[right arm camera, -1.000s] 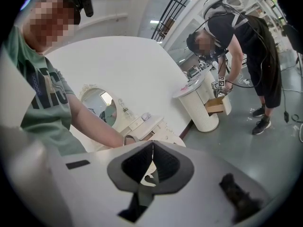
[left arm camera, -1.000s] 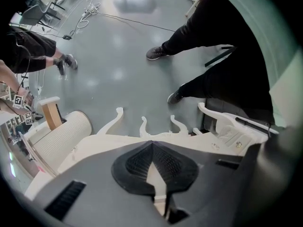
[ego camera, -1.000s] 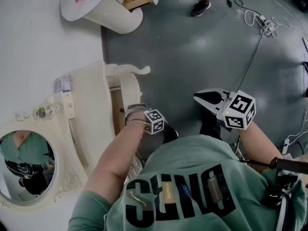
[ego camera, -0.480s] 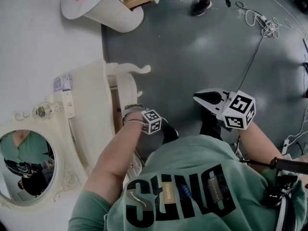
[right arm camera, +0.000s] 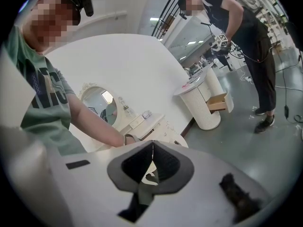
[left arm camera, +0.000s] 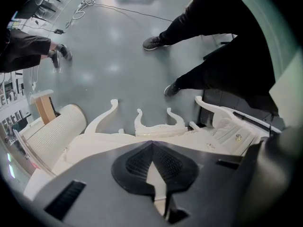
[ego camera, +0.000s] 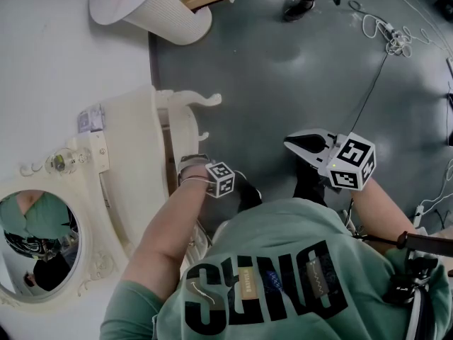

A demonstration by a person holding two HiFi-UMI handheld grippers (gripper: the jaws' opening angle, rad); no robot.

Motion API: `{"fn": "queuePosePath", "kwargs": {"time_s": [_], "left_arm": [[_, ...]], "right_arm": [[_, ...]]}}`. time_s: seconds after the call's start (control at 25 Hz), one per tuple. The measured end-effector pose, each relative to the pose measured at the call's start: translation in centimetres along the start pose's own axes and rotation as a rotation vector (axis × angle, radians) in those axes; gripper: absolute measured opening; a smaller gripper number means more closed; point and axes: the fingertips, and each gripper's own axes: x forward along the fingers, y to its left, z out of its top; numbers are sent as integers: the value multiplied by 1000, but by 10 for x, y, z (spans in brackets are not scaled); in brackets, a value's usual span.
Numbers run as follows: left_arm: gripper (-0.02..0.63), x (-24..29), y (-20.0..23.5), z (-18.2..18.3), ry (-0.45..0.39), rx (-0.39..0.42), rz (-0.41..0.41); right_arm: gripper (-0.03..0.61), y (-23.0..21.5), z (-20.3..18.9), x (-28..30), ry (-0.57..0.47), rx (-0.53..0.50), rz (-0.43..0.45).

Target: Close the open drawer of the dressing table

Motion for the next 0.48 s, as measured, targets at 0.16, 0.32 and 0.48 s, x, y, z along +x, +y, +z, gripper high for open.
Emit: {"fn": "queuePosePath", "kwargs": {"time_s": [0.16,0.32,0.48], "left_arm": [[7,7,-9,-6,18,2,-17],[8,14,-16,-15,38,1,-28],[8,18,-19,-18,49,6,-25]], "right_arm": [[12,1,-1,2,9,-1,2],[11,2,0,6,10,-3,6],[12,2,1,8,16,-7,10]]}}
